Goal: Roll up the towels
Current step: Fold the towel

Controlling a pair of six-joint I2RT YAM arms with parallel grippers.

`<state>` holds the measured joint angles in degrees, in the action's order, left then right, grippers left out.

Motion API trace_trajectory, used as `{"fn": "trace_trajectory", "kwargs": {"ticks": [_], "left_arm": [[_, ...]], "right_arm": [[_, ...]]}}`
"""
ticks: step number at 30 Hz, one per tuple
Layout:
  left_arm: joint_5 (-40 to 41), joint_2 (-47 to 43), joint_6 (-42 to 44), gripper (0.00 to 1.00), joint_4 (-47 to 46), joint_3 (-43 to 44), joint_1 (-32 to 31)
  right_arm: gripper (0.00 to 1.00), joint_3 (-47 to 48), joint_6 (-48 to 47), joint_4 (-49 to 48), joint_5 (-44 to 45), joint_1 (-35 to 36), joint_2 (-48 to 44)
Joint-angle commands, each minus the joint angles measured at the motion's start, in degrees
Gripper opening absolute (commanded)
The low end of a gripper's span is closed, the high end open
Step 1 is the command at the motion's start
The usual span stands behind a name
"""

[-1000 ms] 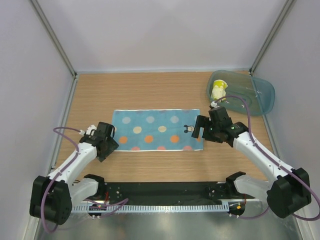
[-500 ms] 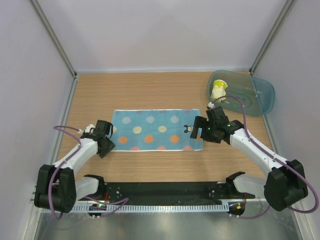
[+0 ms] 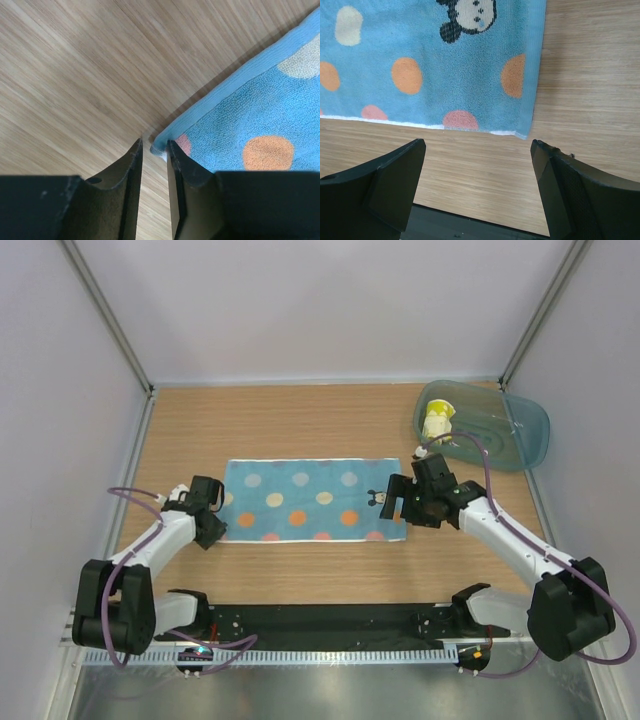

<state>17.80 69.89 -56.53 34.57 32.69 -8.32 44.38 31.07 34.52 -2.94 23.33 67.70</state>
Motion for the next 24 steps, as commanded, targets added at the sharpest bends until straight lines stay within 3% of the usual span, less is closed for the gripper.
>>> {"fn": "trace_trajectory", "kwargs": {"ticks": [1, 5, 8, 12, 21, 24], "left_arm": [[-0.2, 1.0, 0.2, 0.26, -2.5, 0.3, 0.5], [-0.7, 1.1, 0.8, 0.17, -3.1, 0.4, 0.6], [-1.3, 1.2, 1.0, 0.01, -3.0, 0.8, 0.6], [-1.4, 0.3, 1.5, 0.0, -2.3, 1.0, 0.5], [-1.4, -0.1, 2.3, 0.0, -1.8, 0.7, 0.6], [-1.5, -0.5, 2.4, 0.0, -1.8, 0.6, 0.6]], "right_arm": [[0.93, -1.2, 0.4, -1.1, -1.1, -0.2, -0.6], [0.94, -3.2, 1.5, -2.2, -1.9, -0.1, -0.4], [0.94, -4.2, 2.3, -3.0, -1.8, -0.2, 0.9], [0.9, -5.2, 3.6, -3.8, -2.1, -0.3, 4.8], [0.64, -6.1, 5.2, -4.1, -0.4, -0.2, 8.7], [0.62, -5.8, 5.7, -4.4, 0.3, -0.3, 9.4]]}}
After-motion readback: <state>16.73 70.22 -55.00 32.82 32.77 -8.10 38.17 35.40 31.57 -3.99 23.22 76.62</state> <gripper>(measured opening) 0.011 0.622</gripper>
